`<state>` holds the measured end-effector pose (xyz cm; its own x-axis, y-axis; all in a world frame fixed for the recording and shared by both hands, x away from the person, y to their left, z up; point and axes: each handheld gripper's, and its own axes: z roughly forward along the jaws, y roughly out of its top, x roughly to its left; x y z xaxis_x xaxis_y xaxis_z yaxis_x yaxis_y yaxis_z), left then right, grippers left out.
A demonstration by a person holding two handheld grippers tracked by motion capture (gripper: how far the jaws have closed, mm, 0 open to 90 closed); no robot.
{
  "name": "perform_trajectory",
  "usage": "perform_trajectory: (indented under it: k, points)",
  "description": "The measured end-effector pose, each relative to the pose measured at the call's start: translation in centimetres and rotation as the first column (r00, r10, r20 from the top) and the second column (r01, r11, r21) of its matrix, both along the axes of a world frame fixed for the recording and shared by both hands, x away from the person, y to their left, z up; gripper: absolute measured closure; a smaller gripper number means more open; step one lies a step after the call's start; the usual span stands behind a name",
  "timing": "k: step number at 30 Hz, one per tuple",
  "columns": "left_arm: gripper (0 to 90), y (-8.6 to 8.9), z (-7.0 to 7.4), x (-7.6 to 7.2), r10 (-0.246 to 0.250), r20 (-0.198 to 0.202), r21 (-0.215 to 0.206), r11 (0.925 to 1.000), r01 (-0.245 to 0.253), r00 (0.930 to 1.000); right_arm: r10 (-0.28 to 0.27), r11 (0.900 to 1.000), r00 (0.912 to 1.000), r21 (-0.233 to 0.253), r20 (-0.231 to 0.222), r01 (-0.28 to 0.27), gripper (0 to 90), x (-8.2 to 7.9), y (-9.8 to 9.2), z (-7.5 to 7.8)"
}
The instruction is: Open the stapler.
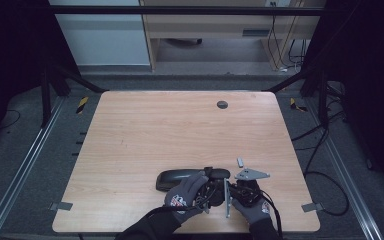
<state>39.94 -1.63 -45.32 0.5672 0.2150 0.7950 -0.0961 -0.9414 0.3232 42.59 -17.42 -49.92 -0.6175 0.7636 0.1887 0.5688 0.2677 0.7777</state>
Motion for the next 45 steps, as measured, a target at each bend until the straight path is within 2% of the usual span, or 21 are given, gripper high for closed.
perform_trajectory:
  k: [4,14,16,19,20,24,25,26,30,31,33,40,42,45]
  points:
    - [54.9,0.0,0.1,0.0,-0.002,0.001,0.000,1.0000,0.002,1.0000,-0.006,1.000,1.0000,0.008,-0.002,0.006,90.0,0.1,0.0,0.0]
    - [55.4,0.8,1.2,0.0,0.003,-0.004,-0.060,0.9982,-0.003,1.0000,-0.010,1.000,0.9999,0.011,-0.009,0.010,90.0,0.1,0.0,0.0]
    - [55.4,1.0,1.5,0.0,0.003,-0.004,-0.062,0.9981,-0.003,1.0000,-0.010,1.000,0.9999,0.013,-0.011,0.010,90.0,0.1,0.0,0.0]
    - [55.5,1.1,1.7,0.0,0.009,-0.015,-0.090,0.9959,-0.011,0.9998,-0.013,1.000,0.9998,0.013,-0.015,0.013,90.0,0.1,0.0,0.0]
    - [55.5,1.2,1.9,0.0,0.011,-0.015,-0.081,0.9967,-0.012,0.9998,-0.015,1.000,0.9997,0.013,-0.018,0.016,90.0,0.1,0.0,0.0]
    - [55.7,1.6,2.3,0.0,0.012,-0.023,-0.115,0.9933,-0.015,0.9997,-0.019,1.000,0.9996,0.012,-0.021,0.020,90.0,0.1,0.1,0.1]
    - [55.8,1.7,2.5,0.0,0.016,-0.025,-0.110,0.9938,-0.018,0.9996,-0.019,1.000,0.9996,0.012,-0.021,0.020,90.0,0.1,0.1,0.1]
    - [55.8,1.8,2.7,0.0,0.017,-0.031,-0.127,0.9917,-0.021,0.9994,-0.019,1.000,0.9996,0.012,-0.022,0.020,90.0,0.1,0.0,0.1]
    - [56.1,2.3,3.3,0.0,0.018,-0.038,-0.152,0.9881,-0.024,0.9991,-0.021,1.000,0.9996,0.011,-0.021,0.021,90.0,0.1,0.1,0.1]
    - [56.2,2.6,3.5,0.1,0.019,-0.044,-0.177,0.9839,-0.026,0.9989,-0.022,1.000,0.9995,0.011,-0.022,0.022,90.0,0.1,0.1,0.1]
    - [56.3,2.8,3.7,0.1,0.019,-0.046,-0.182,0.9830,-0.027,0.9988,-0.023,1.000,0.9995,0.014,-0.024,0.023,90.0,0.0,0.1,0.1]
    - [56.6,3.9,4.7,0.2,0.021,-0.064,-0.237,0.9710,-0.035,0.9977,-0.026,1.000,0.9993,0.011,-0.026,0.026,90.0,0.0,0.0,0.1]
    - [56.7,4.1,4.9,0.2,0.020,-0.062,-0.235,0.9713,-0.034,0.9979,-0.025,1.000,0.9993,0.014,-0.028,0.025,90.0,0.0,0.0,0.1]
    - [56.8,4.5,5.3,0.2,0.021,-0.070,-0.262,0.9643,-0.039,0.9973,-0.025,1.000,0.9993,0.013,-0.029,0.026,90.0,0.0,0.0,0.1]
